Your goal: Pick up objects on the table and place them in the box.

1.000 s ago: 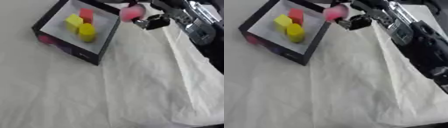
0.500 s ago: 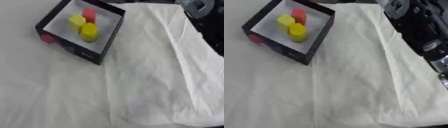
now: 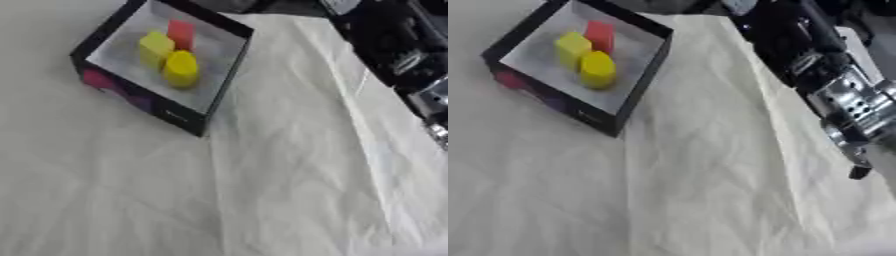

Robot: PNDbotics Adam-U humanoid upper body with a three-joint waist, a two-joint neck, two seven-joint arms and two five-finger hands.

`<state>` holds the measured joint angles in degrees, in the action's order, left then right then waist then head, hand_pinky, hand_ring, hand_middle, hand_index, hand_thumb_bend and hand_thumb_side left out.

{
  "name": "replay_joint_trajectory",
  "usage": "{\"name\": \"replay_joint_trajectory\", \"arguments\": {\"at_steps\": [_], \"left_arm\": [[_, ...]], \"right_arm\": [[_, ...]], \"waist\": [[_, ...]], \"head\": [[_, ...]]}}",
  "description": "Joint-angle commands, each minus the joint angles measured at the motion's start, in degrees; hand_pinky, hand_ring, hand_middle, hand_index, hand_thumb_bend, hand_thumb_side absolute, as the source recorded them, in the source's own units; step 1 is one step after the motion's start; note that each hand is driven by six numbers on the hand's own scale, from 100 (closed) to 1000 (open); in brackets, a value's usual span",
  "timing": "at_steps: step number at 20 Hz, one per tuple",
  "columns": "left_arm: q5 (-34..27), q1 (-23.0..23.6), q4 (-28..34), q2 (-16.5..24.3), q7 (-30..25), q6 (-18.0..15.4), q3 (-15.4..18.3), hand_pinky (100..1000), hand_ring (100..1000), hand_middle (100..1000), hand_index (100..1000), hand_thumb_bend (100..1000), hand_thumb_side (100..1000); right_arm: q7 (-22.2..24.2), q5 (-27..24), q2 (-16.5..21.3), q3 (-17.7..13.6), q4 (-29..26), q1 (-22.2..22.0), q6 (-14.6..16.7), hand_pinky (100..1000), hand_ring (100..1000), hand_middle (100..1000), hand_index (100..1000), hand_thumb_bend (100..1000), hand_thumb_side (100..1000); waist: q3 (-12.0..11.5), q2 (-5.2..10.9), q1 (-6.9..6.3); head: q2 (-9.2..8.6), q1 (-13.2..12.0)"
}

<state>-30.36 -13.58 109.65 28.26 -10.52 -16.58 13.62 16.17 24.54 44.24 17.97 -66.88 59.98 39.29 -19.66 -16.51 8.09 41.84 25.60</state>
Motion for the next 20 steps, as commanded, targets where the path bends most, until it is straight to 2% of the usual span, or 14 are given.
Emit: {"name": "replay_joint_trajectory", "arguments": {"at_steps": [1, 5, 9, 16, 20], "left_arm": [[-0.6, -0.8, 1.4, 2.2, 0.1, -0.2, 0.0, 758, 662, 634, 736, 100, 571], [-0.5, -1.0, 1.4, 2.2, 0.0, -0.1, 0.0, 757, 662, 634, 736, 100, 571], [-0.5, -1.1, 1.5, 2.2, -0.1, 0.0, -0.1, 757, 662, 634, 736, 100, 571], [-0.4, -1.0, 1.4, 2.1, -0.3, 0.1, -0.1, 755, 662, 633, 735, 100, 571], [-0.3, -0.9, 1.3, 2.0, -0.3, 0.2, 0.0, 754, 661, 632, 735, 100, 571]], "right_arm": [[0.7, 3.4, 0.4, 0.5, 1.4, 1.0, 3.4, 825, 739, 504, 646, 100, 542], [0.5, 7.7, -0.6, 1.0, 2.6, 0.6, 7.5, 813, 733, 514, 652, 100, 606], [-0.3, 12.0, -1.2, 1.7, 2.8, 0.0, 9.9, 807, 738, 539, 675, 138, 624], [-2.7, 19.3, -2.4, 2.1, 3.5, -1.3, 11.3, 816, 784, 602, 737, 202, 650], [-4.8, 23.3, -2.8, 2.0, 3.9, -1.6, 11.5, 828, 838, 710, 822, 263, 673]], "waist": [[-0.3, -0.03, 0.49], [-0.5, -0.24, 0.72], [-0.5, -0.23, 0.79], [-0.5, -0.27, 0.70], [-0.4, -0.31, 0.64]], "head": [[-1.07, 0.8], [-1.09, 0.7], [-1.04, 0.7], [-1.18, 0.6], [-1.00, 0.5]]}}
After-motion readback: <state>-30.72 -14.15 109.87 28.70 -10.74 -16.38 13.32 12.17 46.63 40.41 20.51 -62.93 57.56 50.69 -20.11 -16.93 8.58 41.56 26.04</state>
